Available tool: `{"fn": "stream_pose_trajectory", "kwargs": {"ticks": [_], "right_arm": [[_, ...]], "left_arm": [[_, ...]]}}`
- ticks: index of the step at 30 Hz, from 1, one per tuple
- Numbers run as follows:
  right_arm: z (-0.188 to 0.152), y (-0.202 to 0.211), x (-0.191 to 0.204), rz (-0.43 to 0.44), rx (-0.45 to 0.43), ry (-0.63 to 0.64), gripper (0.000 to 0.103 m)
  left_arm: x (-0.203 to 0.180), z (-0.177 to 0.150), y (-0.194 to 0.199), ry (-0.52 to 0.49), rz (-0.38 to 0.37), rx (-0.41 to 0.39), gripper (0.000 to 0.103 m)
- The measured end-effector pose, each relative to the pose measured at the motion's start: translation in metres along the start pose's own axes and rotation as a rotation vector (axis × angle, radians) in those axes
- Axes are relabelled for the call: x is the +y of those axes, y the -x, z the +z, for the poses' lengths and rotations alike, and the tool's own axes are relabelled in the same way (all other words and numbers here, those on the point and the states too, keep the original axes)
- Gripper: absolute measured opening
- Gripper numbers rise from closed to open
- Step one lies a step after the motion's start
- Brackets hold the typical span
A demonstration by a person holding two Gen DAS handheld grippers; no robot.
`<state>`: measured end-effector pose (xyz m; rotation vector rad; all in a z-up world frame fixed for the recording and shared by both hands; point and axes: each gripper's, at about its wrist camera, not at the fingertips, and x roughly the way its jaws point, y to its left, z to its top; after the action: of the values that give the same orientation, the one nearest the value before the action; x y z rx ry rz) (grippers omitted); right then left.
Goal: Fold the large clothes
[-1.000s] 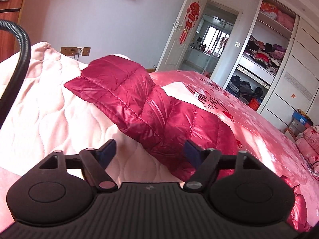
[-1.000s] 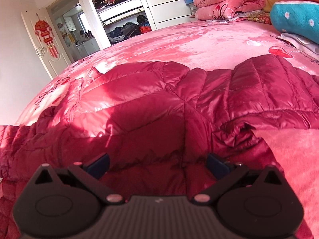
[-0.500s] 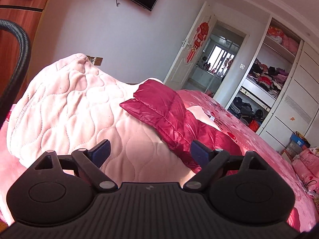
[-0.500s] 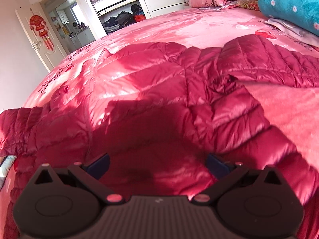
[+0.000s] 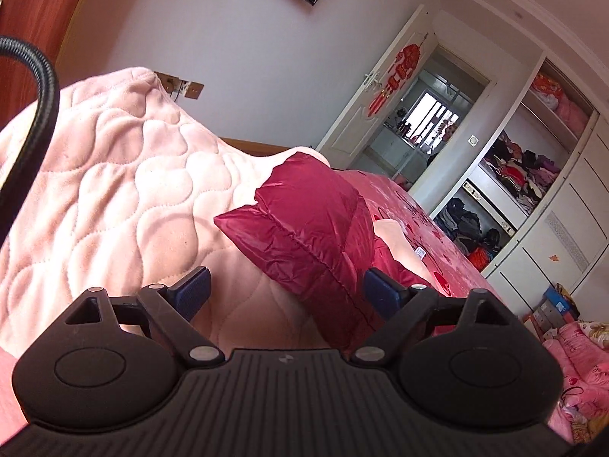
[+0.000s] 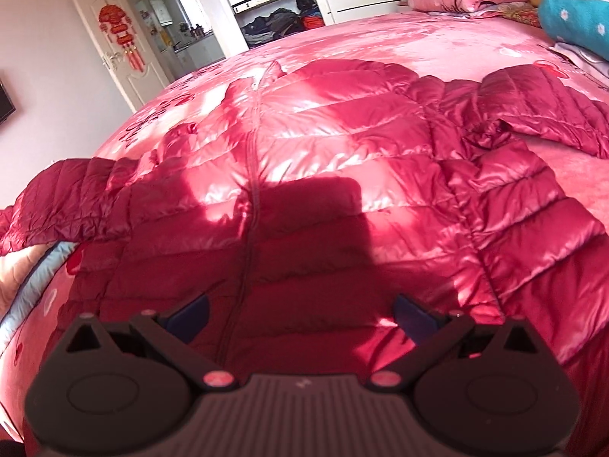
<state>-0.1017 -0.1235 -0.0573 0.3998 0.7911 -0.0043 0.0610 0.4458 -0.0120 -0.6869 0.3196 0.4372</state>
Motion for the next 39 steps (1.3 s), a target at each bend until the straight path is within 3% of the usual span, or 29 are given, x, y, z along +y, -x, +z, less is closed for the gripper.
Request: {"fn": "stream_pose_trajectory", "kwargs": {"ticks": [5,6,7,9,15,21,29,34,39], "right_arm": [[-0.001,-0.006,0.005,-0.019,0.013,0.020,0.103],[0.000,-0.007,0.005,-0.021,0.015,0.026,0.103],[0.000,-0.008,0.006,-0.023,0.018,0.028,0.103],[0.001,-0.011,0.006,-0.025,0.027,0.026,0.103],[0.003,-0.015,0.006,-0.031,0.010,0.043,0.103],[0.009,-0.014,-0.002,-0.012,-0.031,0.005,0.103],[0.025,-0.008,-0.020,0.010,-0.097,-0.069,0.103],[0.035,-0.002,-0.033,0.038,-0.143,-0.121,0.103],[0.043,0.003,-0.053,0.077,-0.162,-0.234,0.103]], "left_arm": [[-0.005,-0.004,-0.001,0.035,0.005,-0.040,0.103],[-0.007,-0.004,0.000,0.034,0.007,-0.046,0.098],[-0.009,-0.003,0.001,0.030,0.008,-0.045,0.078],[-0.014,0.000,-0.001,0.009,0.034,-0.033,0.051],[-0.033,0.010,0.009,-0.062,0.035,-0.061,0.010],[-0.081,0.028,0.032,-0.165,-0.040,-0.115,0.005],[-0.184,0.030,0.074,-0.300,-0.220,-0.170,0.005],[-0.260,0.011,0.093,-0.376,-0.356,-0.154,0.005],[-0.335,-0.031,0.090,-0.469,-0.481,-0.096,0.005]]}}
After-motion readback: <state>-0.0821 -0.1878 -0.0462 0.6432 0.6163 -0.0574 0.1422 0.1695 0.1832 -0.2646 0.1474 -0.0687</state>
